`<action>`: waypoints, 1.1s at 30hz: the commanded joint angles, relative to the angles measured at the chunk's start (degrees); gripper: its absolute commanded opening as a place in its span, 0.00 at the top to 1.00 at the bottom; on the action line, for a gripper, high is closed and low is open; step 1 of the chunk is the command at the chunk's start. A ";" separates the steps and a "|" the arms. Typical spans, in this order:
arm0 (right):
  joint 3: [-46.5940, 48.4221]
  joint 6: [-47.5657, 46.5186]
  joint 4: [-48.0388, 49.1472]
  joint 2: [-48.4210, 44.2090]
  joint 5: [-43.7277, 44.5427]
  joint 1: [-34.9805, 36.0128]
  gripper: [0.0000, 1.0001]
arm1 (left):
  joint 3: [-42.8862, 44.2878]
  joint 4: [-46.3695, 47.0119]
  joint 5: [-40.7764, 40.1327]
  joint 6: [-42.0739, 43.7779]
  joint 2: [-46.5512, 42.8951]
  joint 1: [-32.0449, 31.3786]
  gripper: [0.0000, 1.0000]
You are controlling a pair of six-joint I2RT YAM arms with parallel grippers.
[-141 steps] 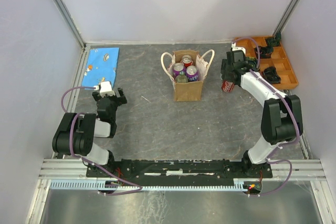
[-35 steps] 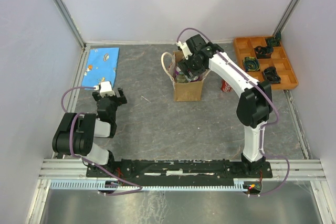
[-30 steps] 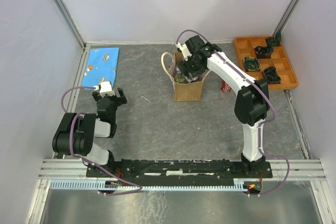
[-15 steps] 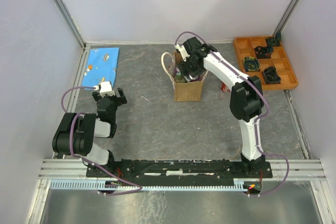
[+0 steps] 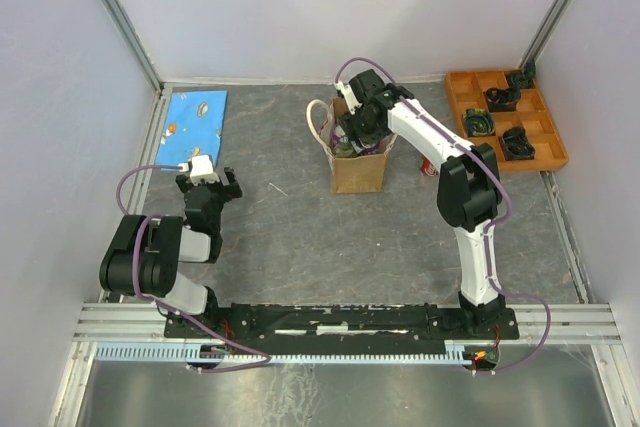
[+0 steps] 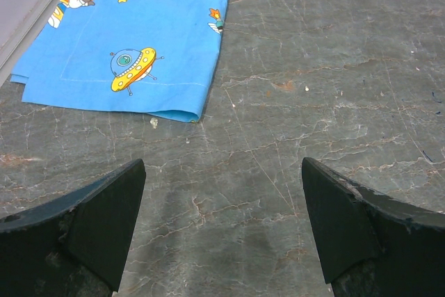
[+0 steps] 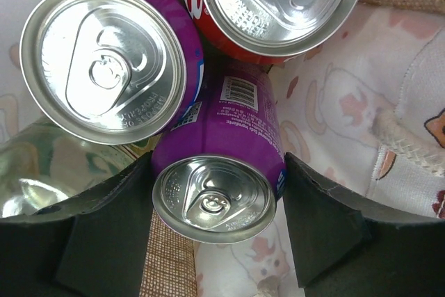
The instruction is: Take the beverage out of the canvas bag
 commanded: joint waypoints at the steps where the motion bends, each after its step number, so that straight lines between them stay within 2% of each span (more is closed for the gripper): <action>1: 0.82 0.87 3.73 -1.17 2.91 -0.86 1.00 | 1.05 2.38 -0.16 2.39 0.34 -0.14 0.01; 20: 1.30 4.38 15.08 -22.12 8.04 -0.79 1.00 | 1.06 2.34 -0.14 2.39 0.39 -0.14 0.01; 29: -4.62 5.07 25.00 -33.82 8.73 -0.76 1.00 | 1.06 2.34 -0.14 2.39 0.35 -0.14 0.01; 33: -7.36 4.59 28.14 -37.01 12.49 -0.77 1.00 | 1.06 2.38 -0.19 2.39 0.34 -0.14 0.01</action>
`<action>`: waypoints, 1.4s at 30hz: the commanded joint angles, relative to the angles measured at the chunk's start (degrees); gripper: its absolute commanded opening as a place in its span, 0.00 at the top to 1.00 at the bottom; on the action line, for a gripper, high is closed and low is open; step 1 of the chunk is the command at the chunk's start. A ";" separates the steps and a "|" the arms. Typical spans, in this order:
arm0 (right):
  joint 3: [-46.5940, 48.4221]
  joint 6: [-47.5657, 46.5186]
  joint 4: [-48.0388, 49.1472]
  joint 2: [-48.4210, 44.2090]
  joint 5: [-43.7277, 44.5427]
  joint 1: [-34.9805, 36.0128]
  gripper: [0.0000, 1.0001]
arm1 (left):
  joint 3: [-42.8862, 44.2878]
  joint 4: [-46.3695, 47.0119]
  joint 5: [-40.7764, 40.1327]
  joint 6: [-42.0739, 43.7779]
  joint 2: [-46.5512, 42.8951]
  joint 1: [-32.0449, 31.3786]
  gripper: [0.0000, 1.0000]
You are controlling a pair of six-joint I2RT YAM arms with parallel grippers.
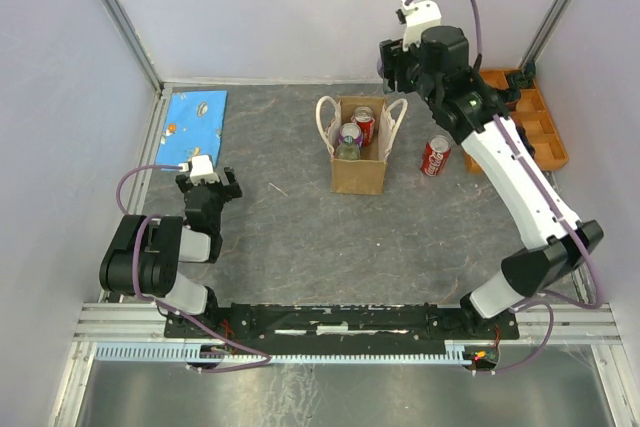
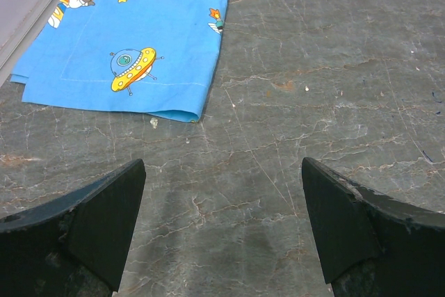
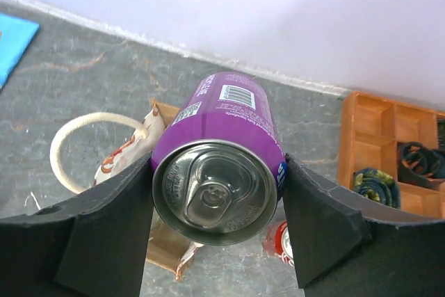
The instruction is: Take the beverage out of the canvas bag
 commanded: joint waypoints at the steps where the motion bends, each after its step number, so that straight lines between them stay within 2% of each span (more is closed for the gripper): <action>1: -1.63 -0.63 11.39 -4.38 6.58 -0.12 1.00 | 1.06 2.42 -0.14 2.39 0.35 -0.14 0.01; 7: -1.61 -2.71 9.44 -2.79 20.70 -0.61 1.00 | 1.06 2.42 -0.14 2.39 0.39 -0.11 0.01; 13: -3.09 3.23 5.18 -1.94 24.10 -4.98 1.00 | 1.06 2.40 -0.22 2.39 0.36 -0.14 0.01; 19: -5.15 9.72 -0.19 0.15 14.22 -10.12 1.00 | 1.06 2.36 -0.16 2.39 0.40 -0.13 0.01; 26: -8.66 11.88 1.73 3.28 3.78 -10.59 1.00 | 1.06 2.40 -0.14 2.39 0.34 -0.13 0.01; 33: -8.78 13.58 2.41 7.15 -0.68 -10.50 1.00 | 1.07 2.41 -0.09 2.39 0.36 -0.14 0.01; 42: -11.72 15.12 2.30 10.99 -2.25 -8.76 1.00 | 1.06 2.37 -0.15 2.39 0.39 -0.14 0.01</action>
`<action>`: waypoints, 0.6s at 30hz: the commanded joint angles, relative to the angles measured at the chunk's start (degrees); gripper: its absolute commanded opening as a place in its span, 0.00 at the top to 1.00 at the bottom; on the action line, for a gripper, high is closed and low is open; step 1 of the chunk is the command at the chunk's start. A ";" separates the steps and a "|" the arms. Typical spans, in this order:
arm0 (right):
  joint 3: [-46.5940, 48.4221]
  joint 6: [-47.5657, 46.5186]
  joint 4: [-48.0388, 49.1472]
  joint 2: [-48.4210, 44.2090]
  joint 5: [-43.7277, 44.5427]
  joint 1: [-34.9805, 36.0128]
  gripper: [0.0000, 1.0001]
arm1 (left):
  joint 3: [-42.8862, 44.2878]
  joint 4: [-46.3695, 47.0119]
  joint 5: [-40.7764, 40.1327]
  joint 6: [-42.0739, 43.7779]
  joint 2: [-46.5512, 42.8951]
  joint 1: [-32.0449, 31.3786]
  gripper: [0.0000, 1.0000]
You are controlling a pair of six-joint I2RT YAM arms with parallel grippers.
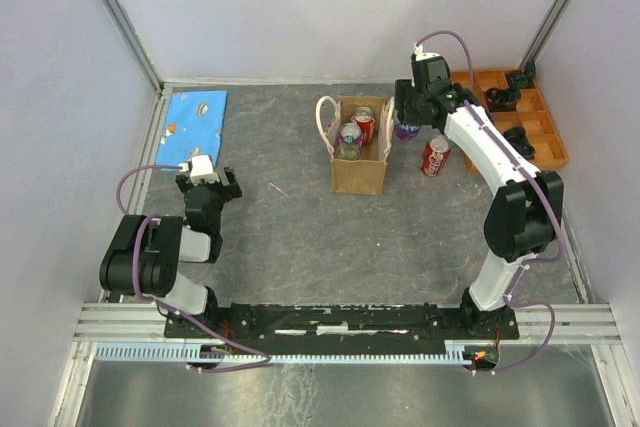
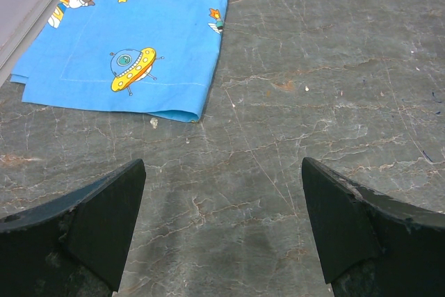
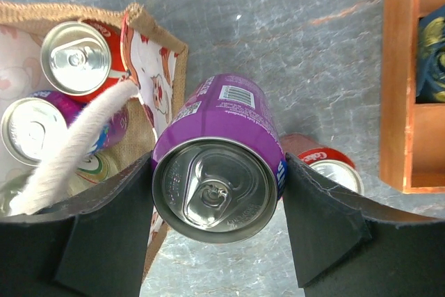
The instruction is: Take the beverage out of the canvas bag
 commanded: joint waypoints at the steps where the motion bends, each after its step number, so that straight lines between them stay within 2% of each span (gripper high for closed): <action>1: -1.03 1.33 5.59 0.39 -0.85 1.53 1.00 | 1.06 2.37 -0.17 2.39 0.40 -0.14 0.01; 13: -5.45 3.10 7.50 4.47 -3.66 3.16 1.00 | 1.06 2.39 -0.15 2.39 0.36 -0.14 0.01; 18: -5.88 4.28 6.39 6.06 -0.97 3.51 1.00 | 1.06 2.36 -0.09 2.39 0.42 -0.14 0.01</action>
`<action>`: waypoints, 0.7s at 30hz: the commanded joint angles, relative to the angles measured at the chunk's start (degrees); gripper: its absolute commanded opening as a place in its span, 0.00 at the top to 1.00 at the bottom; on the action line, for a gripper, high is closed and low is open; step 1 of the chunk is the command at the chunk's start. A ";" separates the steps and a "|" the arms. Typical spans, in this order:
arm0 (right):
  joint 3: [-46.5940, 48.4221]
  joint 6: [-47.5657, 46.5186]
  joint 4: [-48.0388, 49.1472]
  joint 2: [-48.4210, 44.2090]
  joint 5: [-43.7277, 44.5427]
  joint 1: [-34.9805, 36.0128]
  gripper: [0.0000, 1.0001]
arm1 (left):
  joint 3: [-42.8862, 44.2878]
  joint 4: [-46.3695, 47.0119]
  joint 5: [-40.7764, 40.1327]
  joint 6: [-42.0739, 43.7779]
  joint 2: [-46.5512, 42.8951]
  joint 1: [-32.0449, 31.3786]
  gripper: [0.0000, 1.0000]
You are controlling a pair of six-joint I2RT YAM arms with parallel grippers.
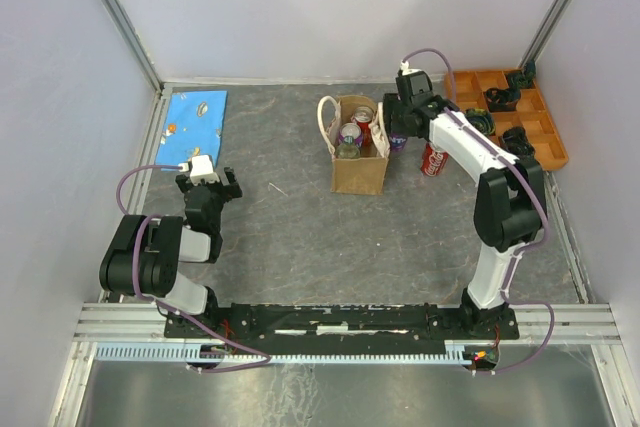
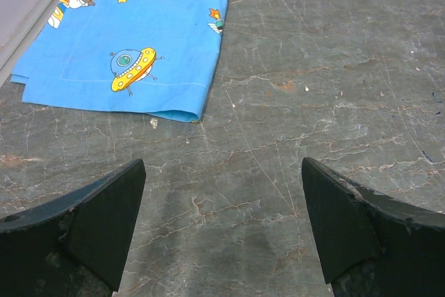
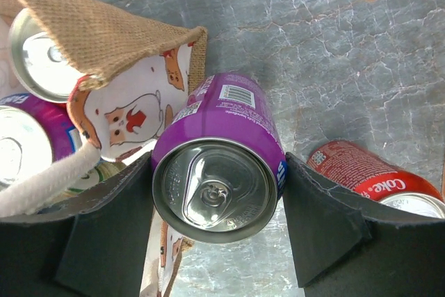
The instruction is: Take the beverage out of the canvas bag
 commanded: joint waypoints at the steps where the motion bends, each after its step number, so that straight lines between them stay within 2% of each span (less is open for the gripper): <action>1: -1.30 1.41 0.08 0.87 1.47 1.21 1.00 | 1.06 2.34 -0.13 2.37 0.39 -0.15 0.01; 9: -3.23 1.26 -2.47 -0.98 9.49 1.22 1.00 | 1.07 2.35 -0.21 2.37 0.36 -0.13 0.01; 21: -6.22 3.28 -7.11 -2.64 9.48 1.16 1.00 | 1.06 2.35 -0.14 2.37 0.41 -0.14 0.01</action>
